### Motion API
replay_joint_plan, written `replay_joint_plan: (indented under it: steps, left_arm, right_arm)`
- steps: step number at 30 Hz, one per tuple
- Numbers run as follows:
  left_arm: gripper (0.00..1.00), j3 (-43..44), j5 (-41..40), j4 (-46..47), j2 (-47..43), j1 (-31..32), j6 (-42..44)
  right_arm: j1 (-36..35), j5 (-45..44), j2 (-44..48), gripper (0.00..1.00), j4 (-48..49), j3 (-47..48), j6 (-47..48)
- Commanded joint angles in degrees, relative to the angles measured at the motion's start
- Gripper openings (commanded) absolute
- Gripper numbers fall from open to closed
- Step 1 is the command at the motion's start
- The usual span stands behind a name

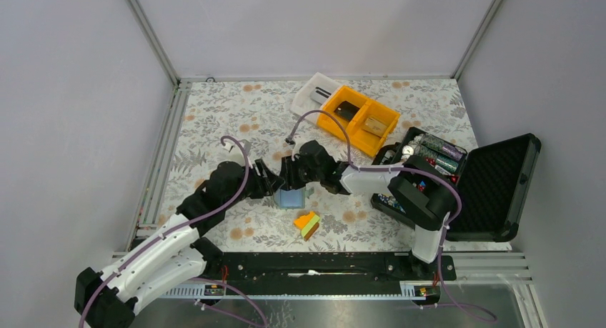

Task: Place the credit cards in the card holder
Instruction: Place the card holder at the center of the board.

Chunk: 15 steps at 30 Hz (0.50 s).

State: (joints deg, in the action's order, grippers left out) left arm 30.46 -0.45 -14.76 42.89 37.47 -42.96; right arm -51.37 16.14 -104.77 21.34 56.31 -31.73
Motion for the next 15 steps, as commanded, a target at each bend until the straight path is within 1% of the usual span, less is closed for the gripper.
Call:
replay_joint_plan:
  steps: [1, 6, 10, 15]
  left_arm:
    - [0.49, -0.57, 5.59, 6.80, -0.77, 0.01, -0.02]
    - [0.40, -3.57, 4.28, 9.29, 0.54, -0.47, -2.87]
    - [0.34, -8.42, 3.08, 13.99, 1.14, -0.99, -6.08]
    - [0.29, -14.25, 1.08, 20.62, 2.36, -1.39, -8.43]
  right_arm:
    - [-0.06, 1.78, -4.07, 0.38, 0.87, 5.16, 1.59]
    - [-0.05, 1.79, -7.40, 0.37, 0.17, 7.69, 1.48]
    - [-0.04, 1.72, -8.91, 0.37, 0.26, 8.26, 1.15]
    - [-0.09, 1.37, -10.35, 0.37, 0.11, 8.64, 0.54]
